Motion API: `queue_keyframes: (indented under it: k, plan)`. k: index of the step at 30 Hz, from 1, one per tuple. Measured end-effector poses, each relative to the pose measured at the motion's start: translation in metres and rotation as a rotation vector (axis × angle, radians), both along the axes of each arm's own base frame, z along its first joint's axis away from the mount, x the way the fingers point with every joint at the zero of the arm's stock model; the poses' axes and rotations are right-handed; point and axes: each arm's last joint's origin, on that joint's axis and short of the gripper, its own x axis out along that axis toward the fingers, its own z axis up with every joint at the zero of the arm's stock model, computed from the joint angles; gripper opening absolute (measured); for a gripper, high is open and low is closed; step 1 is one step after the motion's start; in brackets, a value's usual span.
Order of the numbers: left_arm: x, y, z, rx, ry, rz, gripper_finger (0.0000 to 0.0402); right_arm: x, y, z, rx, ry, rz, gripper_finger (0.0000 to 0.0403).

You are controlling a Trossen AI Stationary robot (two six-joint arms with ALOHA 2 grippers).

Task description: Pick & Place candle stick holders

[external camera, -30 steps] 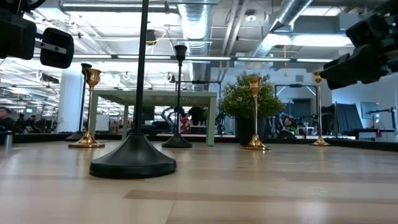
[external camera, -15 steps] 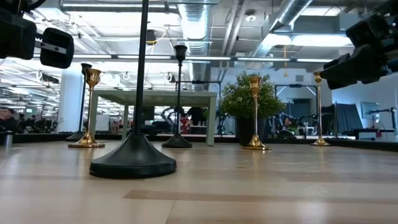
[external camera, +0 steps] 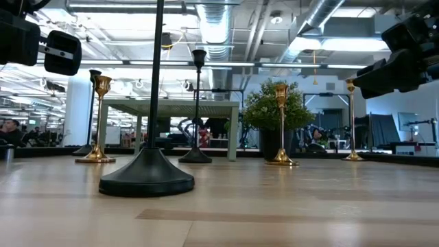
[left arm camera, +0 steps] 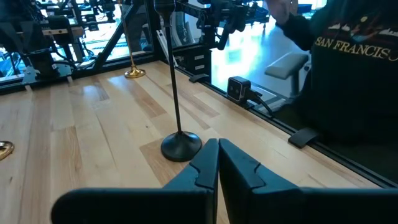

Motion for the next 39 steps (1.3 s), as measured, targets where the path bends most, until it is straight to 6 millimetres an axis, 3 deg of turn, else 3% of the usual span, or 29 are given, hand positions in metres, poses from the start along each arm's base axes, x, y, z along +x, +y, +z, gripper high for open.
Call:
queue_keyframes:
  k: [39]
  plan:
    - [0.0000, 0.0000, 0.0011, -0.034, 0.009, 0.001, 0.0012, 0.0003, 0.0001, 0.0006, 0.000, -0.010, 0.001, 0.0000]
